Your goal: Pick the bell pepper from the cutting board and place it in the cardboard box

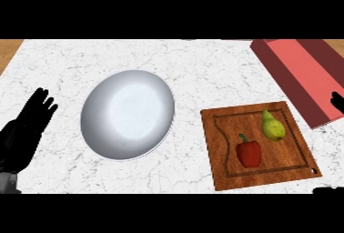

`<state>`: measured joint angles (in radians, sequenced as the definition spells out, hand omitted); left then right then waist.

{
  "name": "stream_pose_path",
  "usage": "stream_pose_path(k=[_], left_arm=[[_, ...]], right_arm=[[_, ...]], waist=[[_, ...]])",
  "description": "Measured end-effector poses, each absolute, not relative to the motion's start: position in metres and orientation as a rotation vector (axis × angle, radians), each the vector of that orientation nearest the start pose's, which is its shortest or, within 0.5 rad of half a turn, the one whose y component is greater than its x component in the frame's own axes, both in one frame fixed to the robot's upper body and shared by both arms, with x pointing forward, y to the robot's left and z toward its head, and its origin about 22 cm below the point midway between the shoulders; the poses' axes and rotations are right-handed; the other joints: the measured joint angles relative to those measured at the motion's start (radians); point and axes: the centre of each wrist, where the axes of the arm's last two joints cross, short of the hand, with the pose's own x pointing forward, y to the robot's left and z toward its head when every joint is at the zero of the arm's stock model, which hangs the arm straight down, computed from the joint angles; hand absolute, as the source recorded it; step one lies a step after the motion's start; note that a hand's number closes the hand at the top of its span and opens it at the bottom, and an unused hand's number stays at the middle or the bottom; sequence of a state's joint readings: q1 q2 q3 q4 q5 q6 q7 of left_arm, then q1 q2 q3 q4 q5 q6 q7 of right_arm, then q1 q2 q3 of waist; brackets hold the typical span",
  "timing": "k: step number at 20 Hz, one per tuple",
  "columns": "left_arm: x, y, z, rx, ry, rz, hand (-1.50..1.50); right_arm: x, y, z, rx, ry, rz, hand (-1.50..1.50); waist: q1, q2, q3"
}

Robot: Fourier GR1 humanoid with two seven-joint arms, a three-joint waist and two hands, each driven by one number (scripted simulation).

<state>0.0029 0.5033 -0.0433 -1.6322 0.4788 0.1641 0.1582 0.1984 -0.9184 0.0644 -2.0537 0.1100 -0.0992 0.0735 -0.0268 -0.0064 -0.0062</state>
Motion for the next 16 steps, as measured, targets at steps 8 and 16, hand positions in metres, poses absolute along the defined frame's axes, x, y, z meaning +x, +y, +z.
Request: stream_pose_path(k=[8,16], left_arm=[[0.247,0.319,0.057,0.045,-1.442,0.038,0.00],[0.253,0.319,0.057,0.042,-1.447,0.035,0.00]], right_arm=[[0.183,-0.282,0.179,-0.757,-1.247,1.096,-1.50],[0.198,-0.239,0.178,-0.701,-1.038,1.105,-1.50]], waist=[[0.045,0.010,0.001],[0.047,0.010,0.004]])
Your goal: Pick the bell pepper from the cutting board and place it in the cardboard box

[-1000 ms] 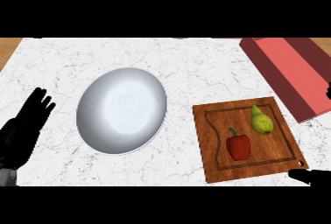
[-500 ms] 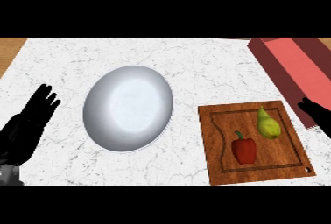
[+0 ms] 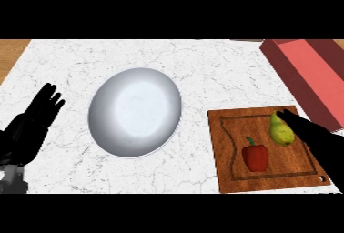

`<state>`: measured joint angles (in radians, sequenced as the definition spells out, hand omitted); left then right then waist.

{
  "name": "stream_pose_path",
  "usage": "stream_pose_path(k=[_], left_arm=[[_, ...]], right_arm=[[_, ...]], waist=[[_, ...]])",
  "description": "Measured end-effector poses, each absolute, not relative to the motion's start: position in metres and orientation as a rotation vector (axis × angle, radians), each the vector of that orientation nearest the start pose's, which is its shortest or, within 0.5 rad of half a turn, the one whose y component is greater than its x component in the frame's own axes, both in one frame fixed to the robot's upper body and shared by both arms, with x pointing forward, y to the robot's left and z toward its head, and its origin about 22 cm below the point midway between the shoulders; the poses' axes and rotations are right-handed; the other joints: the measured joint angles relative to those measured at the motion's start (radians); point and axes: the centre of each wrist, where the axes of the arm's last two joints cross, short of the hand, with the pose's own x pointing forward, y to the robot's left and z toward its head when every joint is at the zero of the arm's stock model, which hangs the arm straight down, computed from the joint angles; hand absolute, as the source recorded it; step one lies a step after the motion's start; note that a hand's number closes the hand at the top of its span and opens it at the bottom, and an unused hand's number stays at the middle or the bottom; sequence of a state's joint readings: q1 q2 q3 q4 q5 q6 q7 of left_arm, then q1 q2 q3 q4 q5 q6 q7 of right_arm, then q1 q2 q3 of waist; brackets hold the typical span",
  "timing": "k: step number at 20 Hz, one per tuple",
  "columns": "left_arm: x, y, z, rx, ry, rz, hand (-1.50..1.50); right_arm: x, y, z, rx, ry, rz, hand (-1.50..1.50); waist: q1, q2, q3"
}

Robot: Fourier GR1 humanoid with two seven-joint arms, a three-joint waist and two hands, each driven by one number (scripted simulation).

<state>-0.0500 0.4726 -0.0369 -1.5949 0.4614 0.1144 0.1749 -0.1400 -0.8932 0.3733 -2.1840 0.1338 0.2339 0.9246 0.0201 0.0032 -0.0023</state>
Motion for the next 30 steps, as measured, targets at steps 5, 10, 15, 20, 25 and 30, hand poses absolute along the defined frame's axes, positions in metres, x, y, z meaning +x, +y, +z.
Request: stream_pose_path(k=[5,10,15,20,25,30], left_arm=[[0.245,0.313,0.051,0.044,-1.441,0.036,0.00],[0.243,0.318,0.048,0.054,-1.436,0.050,0.00],[0.249,0.322,0.051,0.053,-1.444,0.048,0.00],[0.246,0.320,0.054,0.054,-1.440,0.043,0.00],[0.247,0.317,0.044,0.060,-1.443,0.050,0.00],[0.242,0.321,0.050,0.061,-1.446,0.047,0.00]], right_arm=[[0.208,-0.229,0.169,-0.669,-0.990,1.119,-1.50],[0.212,-0.231,0.159,-0.665,-0.954,1.132,-1.50],[0.214,-0.228,0.149,-0.662,-0.957,1.143,-1.50],[0.217,-0.222,0.148,-0.663,-0.994,1.147,-1.50],[0.222,-0.213,0.136,-0.686,-0.982,1.181,-1.50],[0.229,-0.202,0.133,-0.701,-0.967,1.193,-1.50]], waist=[[-0.008,-0.002,0.001],[-0.015,-0.003,0.002],[-0.019,-0.003,0.002],[-0.018,-0.004,0.002],[-0.018,-0.003,0.002],[-0.016,-0.004,0.002]])
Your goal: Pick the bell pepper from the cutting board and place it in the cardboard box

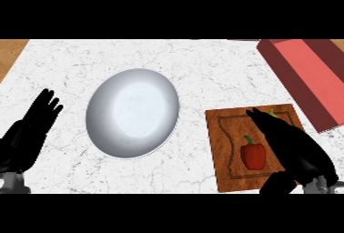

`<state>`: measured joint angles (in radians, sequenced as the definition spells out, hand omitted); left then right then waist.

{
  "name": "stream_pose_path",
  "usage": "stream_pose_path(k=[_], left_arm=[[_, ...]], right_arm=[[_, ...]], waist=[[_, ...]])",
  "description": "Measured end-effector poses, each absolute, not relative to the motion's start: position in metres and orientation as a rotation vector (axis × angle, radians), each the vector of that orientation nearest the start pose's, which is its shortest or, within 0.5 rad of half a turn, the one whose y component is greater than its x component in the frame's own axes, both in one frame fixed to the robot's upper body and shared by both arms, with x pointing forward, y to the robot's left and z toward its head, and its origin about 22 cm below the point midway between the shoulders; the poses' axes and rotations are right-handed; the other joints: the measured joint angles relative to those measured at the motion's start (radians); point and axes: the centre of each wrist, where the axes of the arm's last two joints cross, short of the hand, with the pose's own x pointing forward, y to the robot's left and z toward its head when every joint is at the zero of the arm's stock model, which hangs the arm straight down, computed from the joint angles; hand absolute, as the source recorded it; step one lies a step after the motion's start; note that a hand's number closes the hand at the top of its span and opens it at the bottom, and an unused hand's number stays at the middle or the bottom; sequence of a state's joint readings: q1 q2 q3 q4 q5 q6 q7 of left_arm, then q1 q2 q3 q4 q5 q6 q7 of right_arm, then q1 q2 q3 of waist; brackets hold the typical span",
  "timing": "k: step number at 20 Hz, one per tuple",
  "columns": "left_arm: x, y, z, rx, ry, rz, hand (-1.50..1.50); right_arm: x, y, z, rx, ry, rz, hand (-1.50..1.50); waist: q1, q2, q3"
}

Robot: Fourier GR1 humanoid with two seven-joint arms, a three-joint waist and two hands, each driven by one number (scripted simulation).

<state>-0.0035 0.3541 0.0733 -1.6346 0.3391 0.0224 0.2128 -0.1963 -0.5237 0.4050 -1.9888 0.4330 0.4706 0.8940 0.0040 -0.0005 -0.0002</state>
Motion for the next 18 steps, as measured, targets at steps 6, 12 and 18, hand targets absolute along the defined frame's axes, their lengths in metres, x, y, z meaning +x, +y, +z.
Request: stream_pose_path(k=[6,12,18], left_arm=[[0.247,0.320,0.059,0.054,-1.440,0.050,0.00],[0.249,0.318,0.052,0.051,-1.437,0.056,0.00],[0.246,0.319,0.052,0.052,-1.442,0.051,0.00]], right_arm=[[0.237,-0.193,0.124,-0.704,-0.936,1.204,-1.50],[0.240,-0.200,0.112,-0.734,-0.878,1.216,-1.50],[0.245,-0.195,0.103,-0.736,-0.845,1.227,-1.50]], waist=[[-0.001,0.000,0.000],[-0.003,0.000,0.000],[-0.002,0.000,0.000]])
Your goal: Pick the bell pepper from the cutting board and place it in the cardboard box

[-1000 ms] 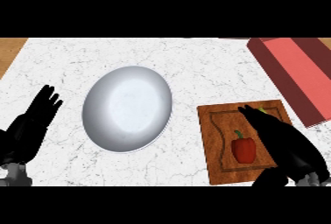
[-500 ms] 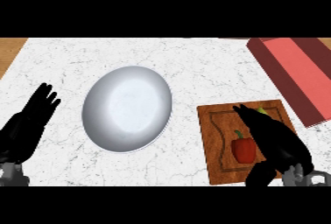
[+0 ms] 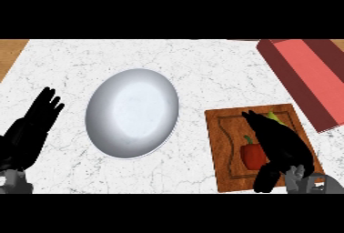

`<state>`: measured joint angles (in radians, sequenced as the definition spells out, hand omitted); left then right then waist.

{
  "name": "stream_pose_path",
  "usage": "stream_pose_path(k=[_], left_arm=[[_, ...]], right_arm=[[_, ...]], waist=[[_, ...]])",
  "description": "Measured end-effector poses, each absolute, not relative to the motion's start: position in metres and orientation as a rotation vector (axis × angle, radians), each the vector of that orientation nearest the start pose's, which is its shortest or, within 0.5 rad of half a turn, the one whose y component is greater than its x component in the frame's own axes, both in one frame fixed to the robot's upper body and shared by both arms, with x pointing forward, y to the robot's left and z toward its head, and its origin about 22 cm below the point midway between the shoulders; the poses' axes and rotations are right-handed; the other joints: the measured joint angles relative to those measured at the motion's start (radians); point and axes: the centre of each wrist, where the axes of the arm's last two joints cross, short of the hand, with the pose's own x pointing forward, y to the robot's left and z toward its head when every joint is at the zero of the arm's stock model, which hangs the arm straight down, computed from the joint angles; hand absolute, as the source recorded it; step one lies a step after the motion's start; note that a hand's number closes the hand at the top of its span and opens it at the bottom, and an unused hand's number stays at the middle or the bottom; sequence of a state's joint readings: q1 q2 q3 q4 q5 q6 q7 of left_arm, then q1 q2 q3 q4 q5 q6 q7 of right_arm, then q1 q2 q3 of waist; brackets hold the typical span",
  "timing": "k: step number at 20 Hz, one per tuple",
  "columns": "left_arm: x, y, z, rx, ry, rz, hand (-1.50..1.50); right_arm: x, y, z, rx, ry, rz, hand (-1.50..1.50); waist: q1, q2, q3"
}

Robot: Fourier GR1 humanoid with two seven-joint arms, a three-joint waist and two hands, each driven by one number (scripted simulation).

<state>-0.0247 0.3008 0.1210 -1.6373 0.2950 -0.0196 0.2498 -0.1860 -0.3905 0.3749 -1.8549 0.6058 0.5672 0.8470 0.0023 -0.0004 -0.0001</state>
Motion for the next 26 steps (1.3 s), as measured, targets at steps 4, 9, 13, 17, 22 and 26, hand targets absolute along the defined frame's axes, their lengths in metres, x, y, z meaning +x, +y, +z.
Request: stream_pose_path(k=[4,9,13,17,22,26], left_arm=[[0.246,0.316,0.055,0.050,-1.443,0.047,0.00],[0.249,0.323,0.061,0.052,-1.443,0.050,0.00],[0.244,0.319,0.049,0.054,-1.442,0.049,0.00],[0.246,0.320,0.051,0.059,-1.442,0.048,0.00],[0.245,0.318,0.054,0.055,-1.436,0.049,0.00],[0.243,0.318,0.052,0.054,-1.442,0.049,0.00]], right_arm=[[0.244,-0.196,0.086,-0.739,-0.803,1.244,-1.50],[0.246,-0.192,0.081,-0.735,-0.776,1.252,-1.50],[0.240,-0.195,0.072,-0.736,-0.752,1.259,-1.50],[0.244,-0.200,0.064,-0.744,-0.743,1.257,-1.50],[0.251,-0.204,0.059,-0.754,-0.768,1.249,1.50],[0.259,-0.202,0.053,-0.760,-0.832,1.268,1.50]], waist=[[-0.001,0.000,0.000],[-0.001,0.000,0.000],[-0.001,0.000,0.000],[-0.001,0.000,0.000],[0.000,0.000,0.000],[0.001,0.000,-0.001]])
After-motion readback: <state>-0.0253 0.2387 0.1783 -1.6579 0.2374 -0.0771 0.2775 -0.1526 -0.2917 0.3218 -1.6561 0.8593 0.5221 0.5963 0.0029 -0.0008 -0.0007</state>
